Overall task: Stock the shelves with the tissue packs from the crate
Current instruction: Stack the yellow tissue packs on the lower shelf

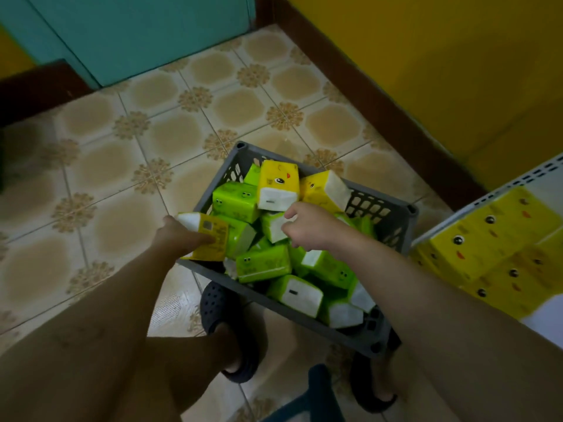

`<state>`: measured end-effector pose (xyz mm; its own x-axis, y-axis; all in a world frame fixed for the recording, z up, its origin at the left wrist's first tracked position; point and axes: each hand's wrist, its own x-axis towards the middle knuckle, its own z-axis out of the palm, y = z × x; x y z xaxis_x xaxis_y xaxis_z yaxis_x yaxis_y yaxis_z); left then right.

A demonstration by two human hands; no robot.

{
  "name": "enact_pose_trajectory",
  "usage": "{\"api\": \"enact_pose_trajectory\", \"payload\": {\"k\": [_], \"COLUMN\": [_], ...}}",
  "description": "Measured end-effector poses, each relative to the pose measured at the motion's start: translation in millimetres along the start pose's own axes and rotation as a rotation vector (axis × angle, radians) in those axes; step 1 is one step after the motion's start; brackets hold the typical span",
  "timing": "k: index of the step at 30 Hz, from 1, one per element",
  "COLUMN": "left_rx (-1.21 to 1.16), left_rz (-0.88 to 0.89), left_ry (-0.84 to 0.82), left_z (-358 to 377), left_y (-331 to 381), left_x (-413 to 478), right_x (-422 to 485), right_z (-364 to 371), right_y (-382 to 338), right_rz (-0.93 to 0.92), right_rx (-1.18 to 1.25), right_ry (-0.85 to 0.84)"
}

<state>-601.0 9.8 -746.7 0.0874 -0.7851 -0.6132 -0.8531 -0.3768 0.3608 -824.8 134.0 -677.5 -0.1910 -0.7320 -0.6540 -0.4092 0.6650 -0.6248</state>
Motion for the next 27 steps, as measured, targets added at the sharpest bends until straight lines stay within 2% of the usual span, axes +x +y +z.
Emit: {"api": "enact_pose_trajectory", "payload": {"k": [3, 5, 8, 10, 12, 15, 17, 19, 21, 22, 25, 26, 27], "left_rx": [0.028, 0.063, 0.112, 0.148, 0.179, 0.051, -0.1, -0.299, -0.472, -0.549, -0.77, -0.745, -0.696], "left_rz": [0.006, 0.087, 0.362, 0.615, 0.88, 1.063, 1.078, 1.016, 0.821, 0.701, 0.405, 0.397, 0.432], "left_ry": [0.059, 0.148, 0.305, 0.394, 0.404, 0.144, 0.052, 0.105, 0.135, 0.076, -0.435, -0.559, -0.608], "left_z": [12, 14, 19, 28, 44, 62, 67, 70, 69, 67, 67, 73, 80], "left_y": [5, 21, 62, 86, 94, 97, 100, 105, 115, 122, 138, 142, 146], "left_x": [-3, -15, -58, -99, -131, -146, -149, -152, -156, -158, -169, -174, -180], "right_x": [3, -2, -10, -13, -14, -24, -31, -41, -57, -65, -90, -97, -104], "right_z": [1, 2, 3, 4, 0, -24, -47, -67, -84, -91, -110, -115, -120], "right_y": [-1, -4, -9, -13, -11, 6, 24, 41, 56, 65, 87, 92, 95], "right_rz": [-0.008, 0.004, 0.09, 0.059, -0.021, 0.021, 0.054, 0.047, 0.042, 0.041, 0.038, 0.033, 0.031], "right_rx": [0.012, 0.068, 0.432, 0.716, 0.914, 1.023, 1.02, 1.022, 0.982, 0.945, 0.891, 0.891, 0.909], "right_ry": [-0.015, -0.066, -0.165, -0.212, -0.101, 0.196, 0.205, 0.105, 0.009, -0.016, -0.072, -0.076, -0.068]}}
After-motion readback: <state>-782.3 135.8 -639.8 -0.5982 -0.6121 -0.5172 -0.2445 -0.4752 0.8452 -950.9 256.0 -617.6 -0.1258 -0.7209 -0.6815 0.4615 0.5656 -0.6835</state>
